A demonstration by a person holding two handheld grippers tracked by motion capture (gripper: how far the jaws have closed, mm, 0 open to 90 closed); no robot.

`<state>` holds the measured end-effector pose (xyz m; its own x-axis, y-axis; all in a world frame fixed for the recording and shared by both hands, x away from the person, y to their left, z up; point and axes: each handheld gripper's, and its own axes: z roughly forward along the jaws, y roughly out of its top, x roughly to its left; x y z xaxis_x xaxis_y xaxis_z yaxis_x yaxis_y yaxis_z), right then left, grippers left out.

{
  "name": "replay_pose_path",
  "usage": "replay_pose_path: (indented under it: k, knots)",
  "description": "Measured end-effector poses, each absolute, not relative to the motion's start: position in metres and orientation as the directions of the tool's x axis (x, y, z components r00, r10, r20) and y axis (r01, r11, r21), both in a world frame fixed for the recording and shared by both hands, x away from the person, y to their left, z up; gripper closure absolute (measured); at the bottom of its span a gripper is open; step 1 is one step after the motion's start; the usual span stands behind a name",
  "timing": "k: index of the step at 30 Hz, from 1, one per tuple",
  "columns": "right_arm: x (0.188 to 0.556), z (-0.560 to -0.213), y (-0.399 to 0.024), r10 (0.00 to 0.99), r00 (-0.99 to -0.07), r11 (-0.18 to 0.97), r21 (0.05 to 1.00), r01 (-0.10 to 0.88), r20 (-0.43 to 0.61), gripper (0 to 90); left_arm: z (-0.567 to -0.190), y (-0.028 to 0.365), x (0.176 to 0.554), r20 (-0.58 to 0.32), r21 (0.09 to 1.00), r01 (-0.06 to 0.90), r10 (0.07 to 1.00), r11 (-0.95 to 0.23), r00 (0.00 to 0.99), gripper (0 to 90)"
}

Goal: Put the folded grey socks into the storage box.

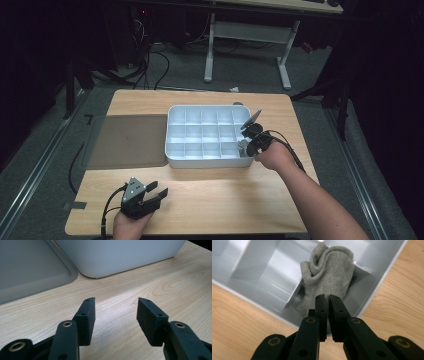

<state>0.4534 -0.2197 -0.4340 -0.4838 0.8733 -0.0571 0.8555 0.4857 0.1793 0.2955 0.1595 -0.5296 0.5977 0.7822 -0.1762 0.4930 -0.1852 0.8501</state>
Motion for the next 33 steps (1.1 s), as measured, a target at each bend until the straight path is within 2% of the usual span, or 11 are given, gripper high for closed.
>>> replay_pose_path:
  k: [8, 14, 15, 20, 30, 33]
  knots:
    - [0.458, -0.453, -0.218, 0.867, -0.495, 0.498, 0.145, 0.855, -0.058, 85.6, -0.53, 0.161, 0.296, -0.179, 0.85, 0.494, 0.783, -0.182, 0.596, 49.5]
    - [0.458, -0.438, -0.218, 0.871, -0.49, 0.49, 0.165, 0.856, -0.043, 84.2, -0.53, 0.16, 0.296, -0.179, 0.85, 0.494, 0.781, -0.184, 0.598, 49.5]
    - [0.462, -0.429, -0.218, 0.872, -0.487, 0.488, 0.194, 0.851, -0.056, 84.8, -0.53, 0.16, 0.296, -0.178, 0.85, 0.493, 0.78, -0.185, 0.6, 49.5]
    - [0.47, -0.423, -0.216, 0.88, -0.47, 0.472, 0.216, 0.855, -0.063, 86.6, -0.53, 0.16, 0.296, -0.178, 0.848, 0.495, 0.78, -0.187, 0.599, 49.5]
    - [0.488, -0.452, -0.208, 0.891, -0.451, 0.454, 0.148, 0.879, -0.055, 89.4, -0.53, 0.163, 0.296, -0.186, 0.848, 0.5, 0.783, -0.177, 0.593, 49.4]
    - [0.492, -0.46, -0.206, 0.879, -0.473, 0.478, 0.128, 0.869, -0.066, 90.0, -0.53, 0.163, 0.296, -0.187, 0.847, 0.5, 0.783, -0.178, 0.594, 49.3]
